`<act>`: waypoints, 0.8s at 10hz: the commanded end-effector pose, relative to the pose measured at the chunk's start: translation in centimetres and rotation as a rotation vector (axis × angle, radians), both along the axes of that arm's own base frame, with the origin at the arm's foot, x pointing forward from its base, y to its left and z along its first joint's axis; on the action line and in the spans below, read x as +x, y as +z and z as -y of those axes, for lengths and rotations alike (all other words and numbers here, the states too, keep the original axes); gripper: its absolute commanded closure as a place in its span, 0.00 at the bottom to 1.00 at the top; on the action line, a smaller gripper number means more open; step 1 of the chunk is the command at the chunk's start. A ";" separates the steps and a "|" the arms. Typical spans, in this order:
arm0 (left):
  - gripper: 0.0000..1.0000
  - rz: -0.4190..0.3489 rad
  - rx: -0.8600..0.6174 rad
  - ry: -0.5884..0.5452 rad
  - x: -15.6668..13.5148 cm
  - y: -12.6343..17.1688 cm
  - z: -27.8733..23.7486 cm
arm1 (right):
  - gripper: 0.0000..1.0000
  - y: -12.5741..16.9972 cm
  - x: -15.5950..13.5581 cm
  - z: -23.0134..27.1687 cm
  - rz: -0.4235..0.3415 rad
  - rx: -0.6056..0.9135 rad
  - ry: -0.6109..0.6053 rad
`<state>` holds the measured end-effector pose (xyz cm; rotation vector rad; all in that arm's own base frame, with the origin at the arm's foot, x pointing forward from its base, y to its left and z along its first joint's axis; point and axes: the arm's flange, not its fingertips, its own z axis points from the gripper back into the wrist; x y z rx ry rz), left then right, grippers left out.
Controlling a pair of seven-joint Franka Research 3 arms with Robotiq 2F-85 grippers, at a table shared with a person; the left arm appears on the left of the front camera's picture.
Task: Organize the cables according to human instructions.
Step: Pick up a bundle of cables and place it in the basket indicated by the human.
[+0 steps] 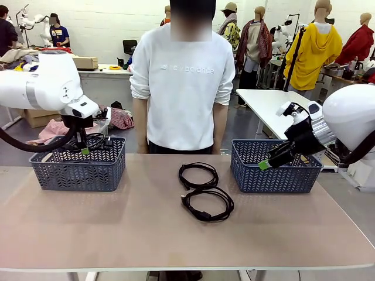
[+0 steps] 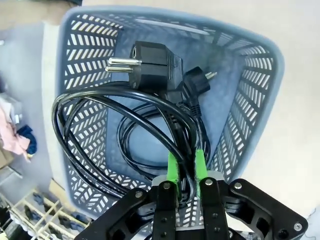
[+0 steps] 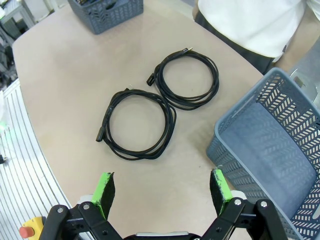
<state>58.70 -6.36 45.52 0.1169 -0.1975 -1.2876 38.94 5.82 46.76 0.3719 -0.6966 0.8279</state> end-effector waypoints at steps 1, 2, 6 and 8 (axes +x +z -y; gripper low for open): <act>0.75 0.020 -0.010 0.010 0.7 0.5 0.0 | 0.00 -0.2 0.3 0.0 0.011 0.023 0.014; 0.66 0.004 -0.020 0.007 0.7 0.7 0.2 | 0.00 -0.2 0.3 0.0 0.011 0.023 0.014; 0.27 -0.008 -0.033 0.020 0.2 1.6 0.1 | 0.00 -0.2 0.3 0.0 0.011 0.023 0.014; 0.07 -0.025 -0.054 0.015 0.1 2.0 0.1 | 0.00 -0.2 0.3 0.0 0.011 0.023 0.014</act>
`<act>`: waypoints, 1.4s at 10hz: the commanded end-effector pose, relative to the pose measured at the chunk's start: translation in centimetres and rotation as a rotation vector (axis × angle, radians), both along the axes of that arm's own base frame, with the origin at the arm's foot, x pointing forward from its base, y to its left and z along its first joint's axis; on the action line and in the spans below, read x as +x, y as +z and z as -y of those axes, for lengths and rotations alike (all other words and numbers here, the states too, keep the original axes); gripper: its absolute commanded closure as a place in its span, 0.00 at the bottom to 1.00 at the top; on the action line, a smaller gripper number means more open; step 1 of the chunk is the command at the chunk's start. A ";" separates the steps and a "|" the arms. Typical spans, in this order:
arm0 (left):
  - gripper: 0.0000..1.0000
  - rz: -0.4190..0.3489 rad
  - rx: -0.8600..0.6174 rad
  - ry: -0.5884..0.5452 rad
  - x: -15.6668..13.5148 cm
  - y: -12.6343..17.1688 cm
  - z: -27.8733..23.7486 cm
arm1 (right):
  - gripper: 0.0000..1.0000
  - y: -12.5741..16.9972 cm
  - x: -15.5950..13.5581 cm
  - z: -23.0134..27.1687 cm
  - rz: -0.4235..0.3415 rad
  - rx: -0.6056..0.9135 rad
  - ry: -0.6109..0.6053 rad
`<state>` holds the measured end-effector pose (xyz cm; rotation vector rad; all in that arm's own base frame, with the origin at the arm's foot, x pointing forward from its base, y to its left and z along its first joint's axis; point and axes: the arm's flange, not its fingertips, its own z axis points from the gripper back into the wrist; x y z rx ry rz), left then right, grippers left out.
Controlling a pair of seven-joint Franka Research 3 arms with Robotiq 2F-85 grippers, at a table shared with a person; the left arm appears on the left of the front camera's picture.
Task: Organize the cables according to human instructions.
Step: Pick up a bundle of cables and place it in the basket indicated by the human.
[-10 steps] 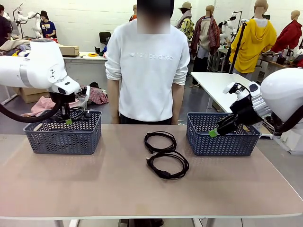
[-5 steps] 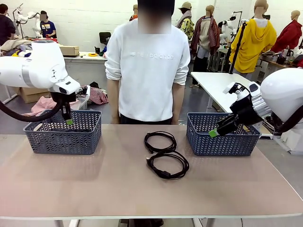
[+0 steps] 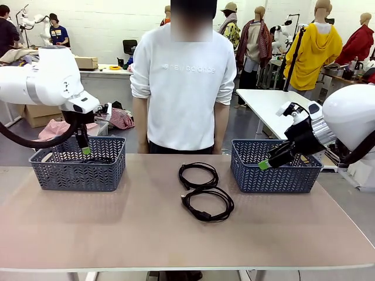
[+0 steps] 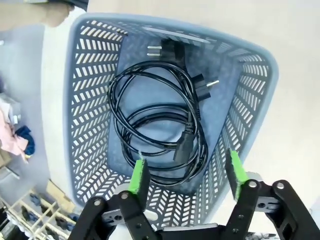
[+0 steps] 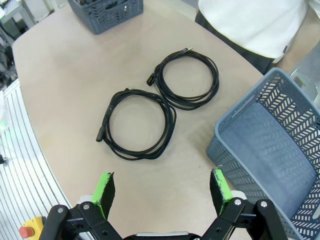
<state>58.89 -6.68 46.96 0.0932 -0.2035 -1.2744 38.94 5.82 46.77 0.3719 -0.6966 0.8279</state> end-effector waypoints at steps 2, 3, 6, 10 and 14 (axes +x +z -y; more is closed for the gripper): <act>0.00 -0.025 -0.041 0.007 -0.1 0.5 -0.2 | 0.00 -0.2 0.3 0.0 0.011 0.023 0.014; 0.00 -0.029 -0.054 0.010 -0.1 0.5 -0.1 | 0.00 -0.2 0.3 0.0 0.011 0.023 0.014; 0.00 -0.019 -0.031 0.014 -0.2 0.0 0.2 | 0.00 -0.2 0.3 0.0 0.011 0.023 0.014; 0.00 -0.019 -0.031 0.014 -0.2 0.0 0.2 | 0.00 -0.2 0.3 0.0 0.011 0.023 0.014; 0.00 0.002 -0.093 0.024 -1.0 0.0 1.9 | 0.00 -0.2 0.3 0.0 0.011 0.023 0.014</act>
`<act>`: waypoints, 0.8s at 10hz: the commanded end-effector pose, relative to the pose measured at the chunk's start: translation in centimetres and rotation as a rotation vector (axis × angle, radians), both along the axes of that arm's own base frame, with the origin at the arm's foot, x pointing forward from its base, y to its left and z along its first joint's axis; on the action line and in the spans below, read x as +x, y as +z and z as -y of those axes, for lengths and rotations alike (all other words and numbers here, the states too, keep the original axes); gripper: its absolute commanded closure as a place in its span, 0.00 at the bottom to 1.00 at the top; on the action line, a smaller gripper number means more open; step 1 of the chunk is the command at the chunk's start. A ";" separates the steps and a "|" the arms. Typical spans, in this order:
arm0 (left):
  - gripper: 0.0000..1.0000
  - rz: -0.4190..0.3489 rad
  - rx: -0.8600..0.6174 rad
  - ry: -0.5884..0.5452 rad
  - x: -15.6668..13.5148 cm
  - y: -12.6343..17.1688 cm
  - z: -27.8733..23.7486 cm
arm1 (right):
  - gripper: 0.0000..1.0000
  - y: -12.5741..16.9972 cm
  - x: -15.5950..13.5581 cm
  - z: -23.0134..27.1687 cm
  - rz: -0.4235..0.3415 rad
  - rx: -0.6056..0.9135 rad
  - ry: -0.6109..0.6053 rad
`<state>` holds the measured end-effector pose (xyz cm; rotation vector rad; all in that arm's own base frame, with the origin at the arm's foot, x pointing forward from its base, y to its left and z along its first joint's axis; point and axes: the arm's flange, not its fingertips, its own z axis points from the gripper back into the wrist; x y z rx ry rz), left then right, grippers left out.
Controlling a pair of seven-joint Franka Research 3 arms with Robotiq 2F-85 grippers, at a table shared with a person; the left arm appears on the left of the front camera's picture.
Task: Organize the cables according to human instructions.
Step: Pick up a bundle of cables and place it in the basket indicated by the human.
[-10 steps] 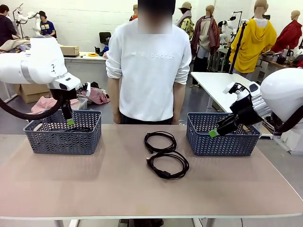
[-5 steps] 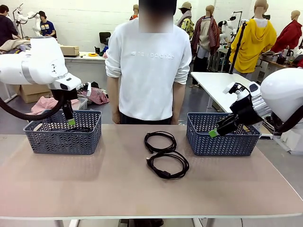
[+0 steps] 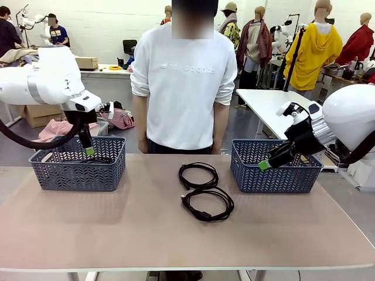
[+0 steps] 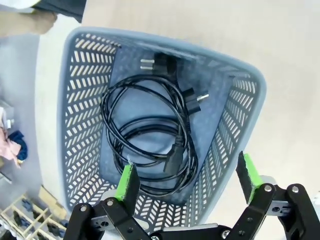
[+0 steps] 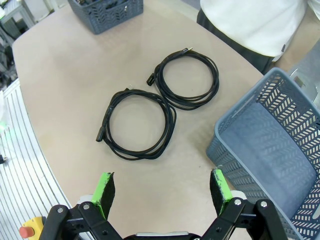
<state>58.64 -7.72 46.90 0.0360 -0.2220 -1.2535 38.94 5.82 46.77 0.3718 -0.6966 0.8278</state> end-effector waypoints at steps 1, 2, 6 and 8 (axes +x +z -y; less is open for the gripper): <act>0.00 0.048 -0.054 0.026 -2.0 0.1 2.3 | 0.00 -0.2 0.3 0.0 0.011 0.023 0.015; 0.00 0.072 -0.075 0.041 -3.7 0.4 4.0 | 0.00 -0.2 0.3 0.0 0.011 0.023 0.015; 0.00 0.058 -0.156 0.002 -8.1 -0.1 9.7 | 0.00 -0.2 0.3 0.0 0.011 0.023 0.015; 0.00 0.039 -0.215 -0.038 -9.9 -1.3 11.9 | 0.00 -0.2 0.3 0.0 0.011 0.023 0.015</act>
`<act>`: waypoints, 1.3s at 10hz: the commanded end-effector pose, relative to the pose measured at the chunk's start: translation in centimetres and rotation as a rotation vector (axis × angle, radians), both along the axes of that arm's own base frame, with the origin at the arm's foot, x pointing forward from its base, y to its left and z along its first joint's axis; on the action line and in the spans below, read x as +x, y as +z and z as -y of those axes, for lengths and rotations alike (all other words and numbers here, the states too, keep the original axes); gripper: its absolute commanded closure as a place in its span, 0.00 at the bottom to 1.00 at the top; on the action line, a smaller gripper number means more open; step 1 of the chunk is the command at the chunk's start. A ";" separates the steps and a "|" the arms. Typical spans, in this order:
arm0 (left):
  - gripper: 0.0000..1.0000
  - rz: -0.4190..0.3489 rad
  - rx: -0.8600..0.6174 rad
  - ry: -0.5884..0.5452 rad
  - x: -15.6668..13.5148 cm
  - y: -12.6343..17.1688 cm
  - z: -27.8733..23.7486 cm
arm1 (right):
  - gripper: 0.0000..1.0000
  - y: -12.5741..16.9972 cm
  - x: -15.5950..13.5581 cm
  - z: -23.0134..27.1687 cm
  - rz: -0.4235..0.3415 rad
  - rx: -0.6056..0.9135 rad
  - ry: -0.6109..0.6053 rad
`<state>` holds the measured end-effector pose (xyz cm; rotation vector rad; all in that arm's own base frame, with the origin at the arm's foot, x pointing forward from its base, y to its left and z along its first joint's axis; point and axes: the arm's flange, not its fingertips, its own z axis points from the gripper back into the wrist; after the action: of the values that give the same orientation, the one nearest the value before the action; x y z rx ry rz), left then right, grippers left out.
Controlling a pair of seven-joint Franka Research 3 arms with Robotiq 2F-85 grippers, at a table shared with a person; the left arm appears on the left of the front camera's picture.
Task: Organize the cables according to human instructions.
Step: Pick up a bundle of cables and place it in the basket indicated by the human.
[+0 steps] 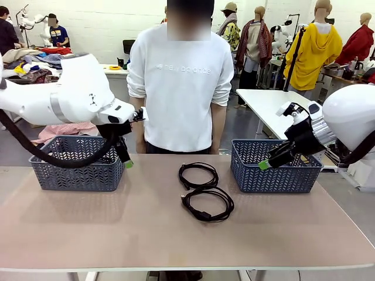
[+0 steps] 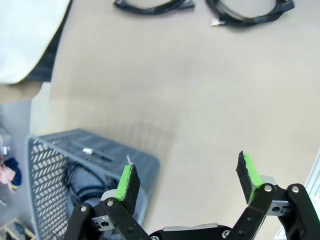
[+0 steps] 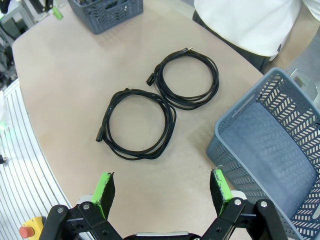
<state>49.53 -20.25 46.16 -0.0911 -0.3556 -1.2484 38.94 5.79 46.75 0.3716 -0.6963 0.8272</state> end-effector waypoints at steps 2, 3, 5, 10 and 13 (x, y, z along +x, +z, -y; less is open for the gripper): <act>0.00 -0.004 -0.082 -0.050 -2.2 -1.7 0.5 | 0.00 -0.2 0.3 0.0 0.011 0.023 0.015; 0.00 -0.002 -0.090 -0.052 -2.9 -2.2 0.6 | 0.00 -0.2 0.3 0.0 0.011 0.023 0.015; 0.00 0.009 -0.109 -0.051 -3.9 -2.5 0.9 | 0.00 -0.2 0.3 0.0 0.011 0.023 0.015; 0.00 -0.018 -0.078 -0.042 -2.9 -2.4 1.6 | 0.00 -0.2 0.3 0.0 0.011 0.023 0.015; 0.00 -0.018 -0.078 -0.042 -2.9 -2.4 1.6 | 0.00 -0.2 0.3 0.0 0.011 0.023 0.015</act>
<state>46.49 -21.94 43.48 -0.1826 -0.3878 -1.2730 38.94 5.79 46.75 0.3715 -0.6963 0.8271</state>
